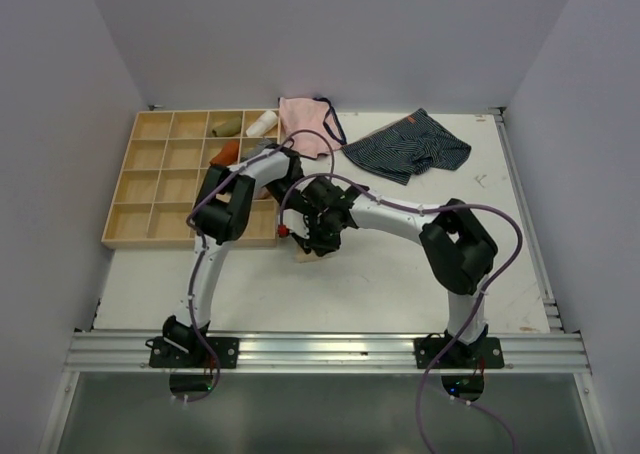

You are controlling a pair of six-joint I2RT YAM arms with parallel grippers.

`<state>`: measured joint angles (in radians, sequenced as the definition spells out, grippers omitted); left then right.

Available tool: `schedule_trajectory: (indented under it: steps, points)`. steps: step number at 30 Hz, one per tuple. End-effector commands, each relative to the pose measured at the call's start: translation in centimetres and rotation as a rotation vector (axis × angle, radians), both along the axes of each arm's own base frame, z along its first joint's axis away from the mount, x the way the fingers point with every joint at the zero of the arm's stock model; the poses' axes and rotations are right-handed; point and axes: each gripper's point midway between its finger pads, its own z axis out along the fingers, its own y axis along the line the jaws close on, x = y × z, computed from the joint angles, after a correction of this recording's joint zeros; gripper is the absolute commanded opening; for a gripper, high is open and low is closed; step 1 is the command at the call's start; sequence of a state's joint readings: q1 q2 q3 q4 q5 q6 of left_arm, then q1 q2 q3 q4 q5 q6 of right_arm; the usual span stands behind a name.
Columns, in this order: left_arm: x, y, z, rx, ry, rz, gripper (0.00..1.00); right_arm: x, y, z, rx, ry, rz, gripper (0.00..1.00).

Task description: Roll the underwear

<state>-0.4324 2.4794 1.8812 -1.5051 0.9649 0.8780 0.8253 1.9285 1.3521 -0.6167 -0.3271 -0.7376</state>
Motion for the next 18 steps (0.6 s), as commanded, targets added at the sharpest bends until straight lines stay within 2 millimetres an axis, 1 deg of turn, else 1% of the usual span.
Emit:
schedule_trajectory:
  steps: [1, 2, 4, 5, 6, 7, 8, 9, 10, 12, 13, 14, 15, 16, 18]
  points:
    - [8.2, 1.1, -3.7, 0.028, -0.473, -0.057, 0.52, -4.4, -1.1, -2.5, -0.066, 0.183, 0.068, 0.0]
    - [9.9, 1.1, -1.9, 0.018, -0.539, -0.032, 0.52, -5.3, -1.3, -2.2, -0.064, 0.225, 0.074, 0.0]
    - [12.2, 1.3, 0.0, 0.019, -0.624, -0.004, 0.52, -6.2, -1.6, -1.8, -0.071, 0.273, 0.079, 0.0]
    - [13.7, 1.1, 1.9, 0.003, -0.688, 0.021, 0.54, -6.8, -1.4, -1.6, -0.064, 0.304, 0.088, 0.0]
    - [15.2, 1.0, 3.0, -0.005, -0.738, 0.053, 0.55, -7.0, -1.5, -1.6, -0.069, 0.325, 0.085, 0.0]
    - [16.5, 1.5, 4.1, -0.008, -0.778, 0.087, 0.55, -7.2, -1.5, -1.3, -0.072, 0.343, 0.078, 0.0]
    - [18.0, 1.5, 6.2, -0.025, -0.843, 0.115, 0.56, -7.5, -1.5, -1.2, -0.069, 0.362, 0.076, 0.0]
    - [19.0, 1.8, 7.3, -0.022, -0.868, 0.149, 0.57, -7.6, -1.4, -1.0, -0.06, 0.387, 0.067, 0.0]
    - [20.8, 2.3, 9.4, -0.033, -0.948, 0.194, 0.58, -7.7, -1.3, -0.7, -0.057, 0.415, 0.058, 0.0]
    - [22.6, 3.2, 11.8, -0.031, -1.015, 0.266, 0.6, -7.9, -1.0, -0.1, -0.03, 0.488, 0.023, 0.0]
    - [24.3, 4.5, 13.9, -0.017, -1.099, 0.315, 0.61, -8.0, -1.0, -0.1, -0.03, 0.528, 0.004, 0.0]
    - [25.0, 5.1, 14.8, 0.0, -1.135, 0.34, 0.61, -7.7, -1.1, 0.0, -0.022, 0.566, -0.031, 0.0]
    - [25.6, 5.9, 15.7, 0.017, -1.164, 0.369, 0.61, -7.8, -1.0, 0.1, -0.012, 0.606, -0.045, 0.0]
    - [26.3, 7.2, 17.6, 0.029, -1.226, 0.404, 0.61, -8.1, -0.8, 0.0, -0.006, 0.673, -0.062, 0.0]
    - [26.5, 8.5, 19.5, 0.029, -1.266, 0.461, 0.61, -7.8, -0.8, 0.0, 0.007, 0.748, -0.11, 0.0]
